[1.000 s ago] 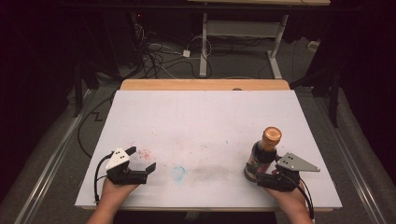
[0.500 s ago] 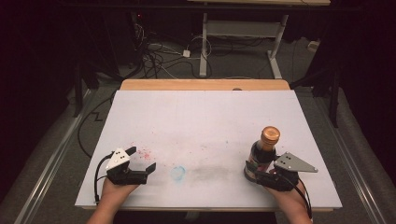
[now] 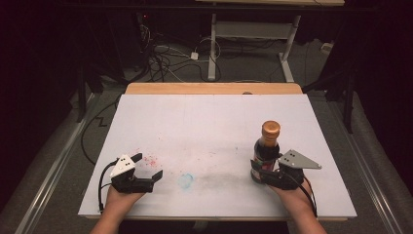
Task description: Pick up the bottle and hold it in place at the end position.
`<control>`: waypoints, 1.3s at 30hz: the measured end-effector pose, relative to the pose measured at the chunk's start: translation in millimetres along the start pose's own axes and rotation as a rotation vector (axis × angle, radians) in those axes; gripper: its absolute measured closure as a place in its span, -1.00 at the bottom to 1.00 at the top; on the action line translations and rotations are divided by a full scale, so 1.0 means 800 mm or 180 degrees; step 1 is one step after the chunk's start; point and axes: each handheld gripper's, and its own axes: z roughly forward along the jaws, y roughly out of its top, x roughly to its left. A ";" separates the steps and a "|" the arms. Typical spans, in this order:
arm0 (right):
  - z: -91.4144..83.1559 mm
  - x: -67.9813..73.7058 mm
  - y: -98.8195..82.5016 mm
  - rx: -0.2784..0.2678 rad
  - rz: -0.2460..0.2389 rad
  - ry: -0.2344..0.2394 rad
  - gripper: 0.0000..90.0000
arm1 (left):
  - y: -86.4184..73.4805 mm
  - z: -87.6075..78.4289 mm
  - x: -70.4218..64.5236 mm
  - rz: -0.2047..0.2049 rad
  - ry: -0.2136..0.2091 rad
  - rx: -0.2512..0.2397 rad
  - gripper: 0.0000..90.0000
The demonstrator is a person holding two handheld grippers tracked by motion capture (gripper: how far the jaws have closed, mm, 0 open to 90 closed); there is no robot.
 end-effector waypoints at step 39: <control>0.172 0.013 0.089 -0.0164 -0.0053 0.0385 -0.29 | 0.000 -0.001 -0.001 0.0002 -0.0021 0.0004 -1.00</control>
